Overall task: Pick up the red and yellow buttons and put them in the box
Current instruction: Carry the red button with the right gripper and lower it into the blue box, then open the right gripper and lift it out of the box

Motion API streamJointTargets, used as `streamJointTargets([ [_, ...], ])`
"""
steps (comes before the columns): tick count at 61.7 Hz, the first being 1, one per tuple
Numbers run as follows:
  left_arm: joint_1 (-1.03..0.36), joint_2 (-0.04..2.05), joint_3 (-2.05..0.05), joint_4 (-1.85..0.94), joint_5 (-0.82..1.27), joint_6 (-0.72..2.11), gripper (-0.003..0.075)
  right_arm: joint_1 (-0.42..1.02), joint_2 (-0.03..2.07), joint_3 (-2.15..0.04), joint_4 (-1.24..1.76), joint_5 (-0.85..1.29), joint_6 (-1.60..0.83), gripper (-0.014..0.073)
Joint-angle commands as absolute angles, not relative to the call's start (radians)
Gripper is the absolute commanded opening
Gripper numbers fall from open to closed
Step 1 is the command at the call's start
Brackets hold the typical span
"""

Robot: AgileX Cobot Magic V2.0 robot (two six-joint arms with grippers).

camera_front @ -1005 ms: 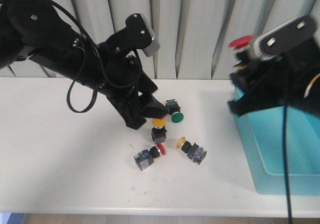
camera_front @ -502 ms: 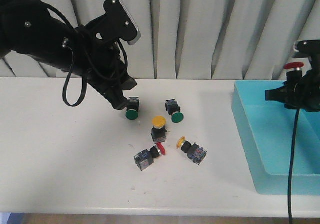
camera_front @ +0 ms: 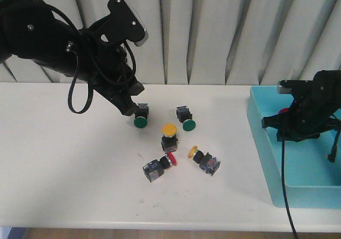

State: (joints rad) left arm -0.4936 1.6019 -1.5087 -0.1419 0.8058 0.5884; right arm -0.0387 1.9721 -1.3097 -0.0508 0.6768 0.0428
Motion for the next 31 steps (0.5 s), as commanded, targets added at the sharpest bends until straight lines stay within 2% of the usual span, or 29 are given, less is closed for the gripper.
streamJointTargets([
  [1,-0.497,1.555,-1.54,-0.153,0.757,0.578,0.0323,-0.046,1.97,-1.377,0.0,0.701,-0.018,0.0185],
  [21,-0.497,1.555,-1.54,-0.155,0.791,0.578,0.0323,-0.046,2.051,-1.408,0.043,0.717,-0.082,0.0516],
  [26,-0.497,1.555,-1.54,-0.155,0.793,0.575,0.0323,-0.046,2.029,-1.408,0.032,0.714,-0.082,0.057],
  [31,-0.497,1.555,-1.54,-0.155,0.794,0.574,0.0323,-0.046,1.99,-1.408,0.028,0.715,-0.082,0.0587],
])
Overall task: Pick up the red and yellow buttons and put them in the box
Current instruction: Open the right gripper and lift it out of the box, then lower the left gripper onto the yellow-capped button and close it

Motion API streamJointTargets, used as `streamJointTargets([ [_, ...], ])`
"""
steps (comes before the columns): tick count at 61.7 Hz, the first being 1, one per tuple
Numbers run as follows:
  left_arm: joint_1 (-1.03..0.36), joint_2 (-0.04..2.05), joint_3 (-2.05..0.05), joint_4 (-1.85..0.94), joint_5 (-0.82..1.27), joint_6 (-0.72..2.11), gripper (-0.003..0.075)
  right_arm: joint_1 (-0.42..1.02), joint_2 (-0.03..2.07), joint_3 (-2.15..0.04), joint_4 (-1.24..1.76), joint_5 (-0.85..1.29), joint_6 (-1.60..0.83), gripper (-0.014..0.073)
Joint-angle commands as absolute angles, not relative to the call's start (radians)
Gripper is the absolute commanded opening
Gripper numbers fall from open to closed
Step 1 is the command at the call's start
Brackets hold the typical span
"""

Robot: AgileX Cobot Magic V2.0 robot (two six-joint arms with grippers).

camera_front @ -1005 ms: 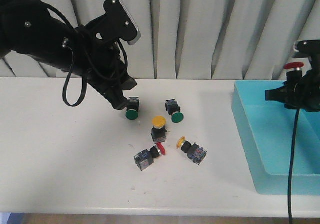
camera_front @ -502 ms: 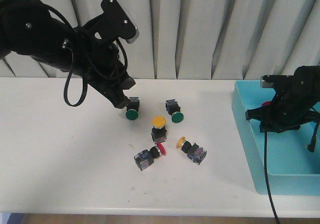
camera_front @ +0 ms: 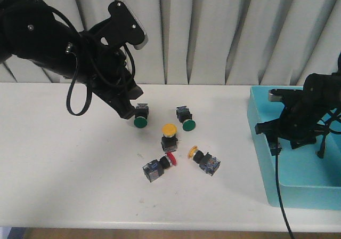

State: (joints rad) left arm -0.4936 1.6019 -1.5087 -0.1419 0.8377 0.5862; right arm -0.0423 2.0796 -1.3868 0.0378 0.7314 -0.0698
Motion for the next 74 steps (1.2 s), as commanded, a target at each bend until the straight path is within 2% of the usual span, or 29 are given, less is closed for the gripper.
streamJointTargets([
  [1,-0.497,1.555,-1.54,-0.158,0.794,0.574,0.0323,-0.046,1.985,-1.408,0.028,0.715,-0.082,0.0587],
  [30,-0.497,1.558,-1.54,-0.163,0.656,0.386,0.034,-0.045,1.472,-1.408,0.035,0.787,-0.096,0.0583],
  [41,-0.497,1.581,-1.54,-0.163,0.602,0.361,0.043,-0.044,1.269,-1.408,0.056,0.815,-0.097,0.0583],
  [46,-0.497,1.6,-1.541,-0.163,0.573,0.361,0.0508,-0.044,1.196,-1.408,0.087,0.843,-0.104,0.0583],
  [54,-0.498,1.652,-1.544,-0.163,0.535,0.359,0.0592,-0.044,1.12,-1.405,0.129,0.868,-0.134,0.0583],
  [62,-0.498,1.739,-1.618,-0.163,0.557,0.27,0.0607,-0.031,1.088,-1.405,0.14,0.887,-0.135,0.0583],
  [74,-0.505,1.933,-1.872,-0.162,0.749,0.208,0.0595,0.116,1.074,-1.34,0.123,0.855,-0.179,0.0583],
])
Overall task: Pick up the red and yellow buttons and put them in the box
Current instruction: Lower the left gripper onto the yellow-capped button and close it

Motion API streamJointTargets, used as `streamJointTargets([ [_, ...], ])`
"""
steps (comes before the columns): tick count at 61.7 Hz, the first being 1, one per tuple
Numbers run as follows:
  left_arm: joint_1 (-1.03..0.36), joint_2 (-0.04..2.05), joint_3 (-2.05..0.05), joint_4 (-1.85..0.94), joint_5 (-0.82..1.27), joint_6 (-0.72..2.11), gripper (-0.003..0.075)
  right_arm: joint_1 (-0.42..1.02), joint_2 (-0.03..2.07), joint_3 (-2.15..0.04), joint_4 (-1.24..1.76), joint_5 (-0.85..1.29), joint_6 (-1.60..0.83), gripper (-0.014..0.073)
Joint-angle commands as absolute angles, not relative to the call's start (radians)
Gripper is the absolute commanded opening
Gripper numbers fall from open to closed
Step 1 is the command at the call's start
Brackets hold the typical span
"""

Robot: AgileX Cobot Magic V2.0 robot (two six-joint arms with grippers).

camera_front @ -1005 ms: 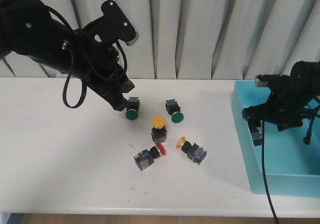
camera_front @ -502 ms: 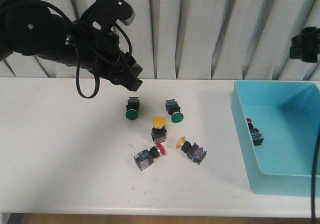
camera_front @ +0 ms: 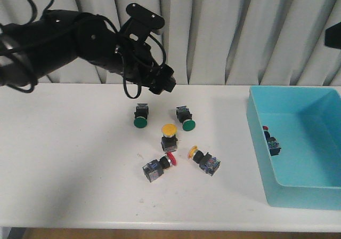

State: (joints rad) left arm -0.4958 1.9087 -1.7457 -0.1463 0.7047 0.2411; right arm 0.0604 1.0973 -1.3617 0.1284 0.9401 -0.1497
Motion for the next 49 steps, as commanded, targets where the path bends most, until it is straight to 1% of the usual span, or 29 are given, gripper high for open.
streamJointTargets([
  [1,-0.507,1.947,-1.901,-0.162,0.763,0.208,0.0594,0.126,1.071,-1.327,0.117,0.845,-0.179,0.0583],
  [5,-0.51,2.004,-1.97,-0.163,0.81,0.193,0.0593,0.165,1.053,-1.259,0.086,0.785,-0.171,0.0583],
  [10,-0.518,2.056,-2.014,-0.162,0.813,0.154,0.0593,0.182,1.032,-1.169,0.043,0.714,-0.142,0.0583],
  [21,-0.52,2.135,-2.019,-0.161,0.797,0.148,0.0593,0.183,0.981,-1.068,0.0,0.592,-0.083,0.0583],
  [37,-0.525,2.204,-2.016,-0.127,0.762,0.129,0.0593,0.183,0.959,-1.064,0.006,0.591,-0.044,0.0583],
  [49,-0.525,2.237,-2.016,-0.1,0.784,0.078,0.0593,0.183,0.959,-1.064,0.006,0.595,-0.044,0.0583],
])
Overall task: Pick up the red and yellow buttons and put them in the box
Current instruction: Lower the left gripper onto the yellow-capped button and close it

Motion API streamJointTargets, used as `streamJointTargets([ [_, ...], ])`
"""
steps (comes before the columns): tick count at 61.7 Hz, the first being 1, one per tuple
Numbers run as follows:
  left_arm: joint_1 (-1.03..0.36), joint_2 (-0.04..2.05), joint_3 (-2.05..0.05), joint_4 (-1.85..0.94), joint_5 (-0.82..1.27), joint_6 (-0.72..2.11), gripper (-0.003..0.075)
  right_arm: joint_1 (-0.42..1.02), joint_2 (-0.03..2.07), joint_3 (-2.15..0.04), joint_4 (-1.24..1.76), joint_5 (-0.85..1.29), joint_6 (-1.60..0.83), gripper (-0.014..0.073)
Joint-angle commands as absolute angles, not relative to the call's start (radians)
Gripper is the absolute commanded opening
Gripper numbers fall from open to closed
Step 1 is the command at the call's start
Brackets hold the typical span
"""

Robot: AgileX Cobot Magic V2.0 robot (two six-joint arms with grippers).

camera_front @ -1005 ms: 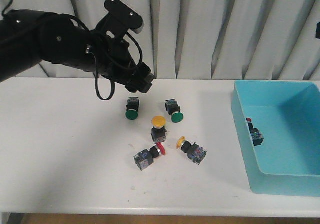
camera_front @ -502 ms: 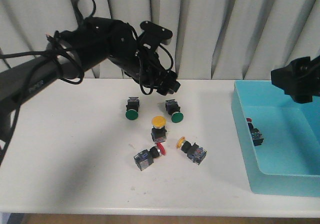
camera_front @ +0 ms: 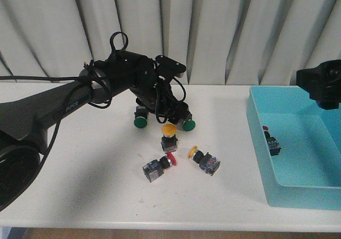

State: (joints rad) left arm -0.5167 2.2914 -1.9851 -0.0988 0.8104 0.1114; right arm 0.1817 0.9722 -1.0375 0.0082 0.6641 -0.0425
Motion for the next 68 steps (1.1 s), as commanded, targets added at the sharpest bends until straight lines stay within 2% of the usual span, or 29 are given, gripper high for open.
streamJointTargets([
  [1,-0.526,2.239,-2.016,-0.1,0.786,0.078,0.0593,0.183,0.959,-1.064,0.007,0.595,-0.044,0.0583],
  [28,-0.529,2.268,-2.016,-0.118,0.833,0.078,0.0589,0.183,0.959,-1.059,0.008,0.596,-0.036,0.0583],
  [61,-0.529,2.303,-2.016,-0.137,0.855,0.078,0.0535,0.183,0.959,-1.059,0.008,0.602,-0.036,0.0583],
  [68,-0.529,2.306,-2.016,-0.137,0.856,0.078,0.0494,0.183,0.959,-1.059,0.008,0.602,-0.036,0.0583],
])
